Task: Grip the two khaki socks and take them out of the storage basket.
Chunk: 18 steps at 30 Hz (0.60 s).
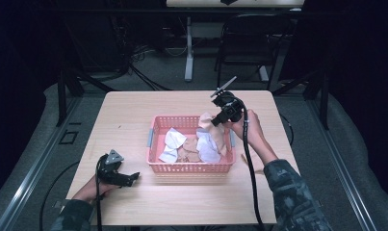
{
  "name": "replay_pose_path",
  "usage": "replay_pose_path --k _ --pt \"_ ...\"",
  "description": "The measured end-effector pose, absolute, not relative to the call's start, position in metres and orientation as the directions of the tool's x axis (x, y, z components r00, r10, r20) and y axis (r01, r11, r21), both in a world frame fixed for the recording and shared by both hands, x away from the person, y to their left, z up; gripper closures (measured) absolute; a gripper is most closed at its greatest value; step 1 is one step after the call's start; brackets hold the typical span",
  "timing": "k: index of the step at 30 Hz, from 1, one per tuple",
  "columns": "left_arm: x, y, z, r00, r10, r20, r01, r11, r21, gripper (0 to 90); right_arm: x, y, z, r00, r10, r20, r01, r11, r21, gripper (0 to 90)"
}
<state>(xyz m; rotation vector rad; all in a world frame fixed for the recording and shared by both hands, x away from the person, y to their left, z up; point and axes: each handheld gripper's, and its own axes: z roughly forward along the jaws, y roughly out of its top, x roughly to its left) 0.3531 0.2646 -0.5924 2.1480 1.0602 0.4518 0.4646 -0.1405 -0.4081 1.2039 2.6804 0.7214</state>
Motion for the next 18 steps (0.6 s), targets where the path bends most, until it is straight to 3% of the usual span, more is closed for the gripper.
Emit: replay_pose_path --k 18 --pt "0.353 0.264 -0.593 0.607 0.795 0.004 0.554 -0.427 0.715 0.5 0.457 -0.142 -0.362 -0.705 0.708 0.049 0.631 0.593 0.5 87.1"
